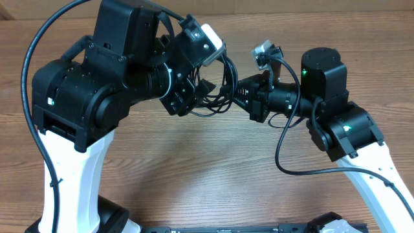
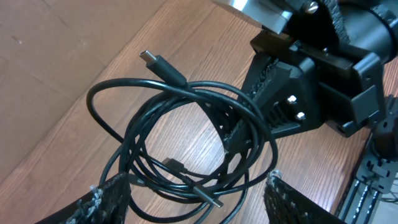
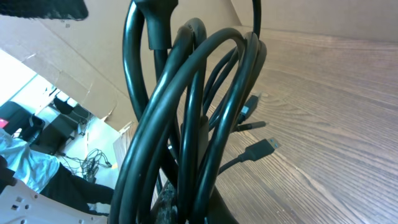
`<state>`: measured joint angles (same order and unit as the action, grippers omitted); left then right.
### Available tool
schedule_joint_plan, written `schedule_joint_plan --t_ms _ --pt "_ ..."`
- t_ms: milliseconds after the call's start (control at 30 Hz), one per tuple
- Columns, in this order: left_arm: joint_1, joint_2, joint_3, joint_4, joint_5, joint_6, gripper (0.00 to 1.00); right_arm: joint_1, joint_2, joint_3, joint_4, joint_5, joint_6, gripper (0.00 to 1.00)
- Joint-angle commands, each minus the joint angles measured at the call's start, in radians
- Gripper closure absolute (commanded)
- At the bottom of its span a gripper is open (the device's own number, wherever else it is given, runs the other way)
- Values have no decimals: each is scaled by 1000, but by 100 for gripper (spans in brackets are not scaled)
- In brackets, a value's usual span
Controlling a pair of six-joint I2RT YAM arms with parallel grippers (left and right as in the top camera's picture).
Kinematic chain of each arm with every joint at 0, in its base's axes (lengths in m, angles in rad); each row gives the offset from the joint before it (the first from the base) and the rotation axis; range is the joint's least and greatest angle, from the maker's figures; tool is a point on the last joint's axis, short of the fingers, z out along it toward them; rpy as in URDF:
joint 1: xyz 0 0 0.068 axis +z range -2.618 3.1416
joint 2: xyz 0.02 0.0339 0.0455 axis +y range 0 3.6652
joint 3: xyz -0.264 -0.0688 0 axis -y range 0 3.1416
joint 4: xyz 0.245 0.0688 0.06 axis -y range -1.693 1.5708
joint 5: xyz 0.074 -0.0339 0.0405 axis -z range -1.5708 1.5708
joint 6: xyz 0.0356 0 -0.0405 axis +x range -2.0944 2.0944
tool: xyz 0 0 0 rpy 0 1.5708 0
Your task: Untangle cables
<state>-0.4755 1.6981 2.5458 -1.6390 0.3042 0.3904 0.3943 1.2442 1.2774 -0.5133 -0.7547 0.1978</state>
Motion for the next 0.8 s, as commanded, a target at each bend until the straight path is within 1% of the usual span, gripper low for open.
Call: schedule_joint_plan --t_ms 0,167,200,267,300,367,433,467,667,733,767 --pt "4 -10 2 -10 -40 59 31 -4 -11 85 18 -56 -13 96" --pt "4 -10 -16 2 -60 59 30 -4 -10 142 17 -176 -12 96" --pt "4 -10 -38 15 -90 59 30 -3 -11 147 18 -226 -10 96" --pt "4 -10 -66 37 -101 57 32 -3 -11 147 13 -250 5 96" --pt "4 -10 -77 50 -101 50 47 -3 -11 147 6 -251 11 96" --pt "4 -10 -95 70 -102 47 70 -3 -11 147 -5 -250 10 96" --pt "4 -10 -98 74 -101 47 90 -3 -11 147 -9 -249 10 96" --pt "4 -10 -98 74 -101 47 96 -3 -11 147 -9 -249 10 96" --pt "4 -10 -98 87 -122 16 95 -3 -11 147 -21 -241 1 96" --pt "4 -10 -98 95 -147 -8 96 -3 -11 147 -42 -236 -27 96" --pt "4 -10 -98 100 -166 -22 96 -3 -11 147 -74 -202 -51 96"
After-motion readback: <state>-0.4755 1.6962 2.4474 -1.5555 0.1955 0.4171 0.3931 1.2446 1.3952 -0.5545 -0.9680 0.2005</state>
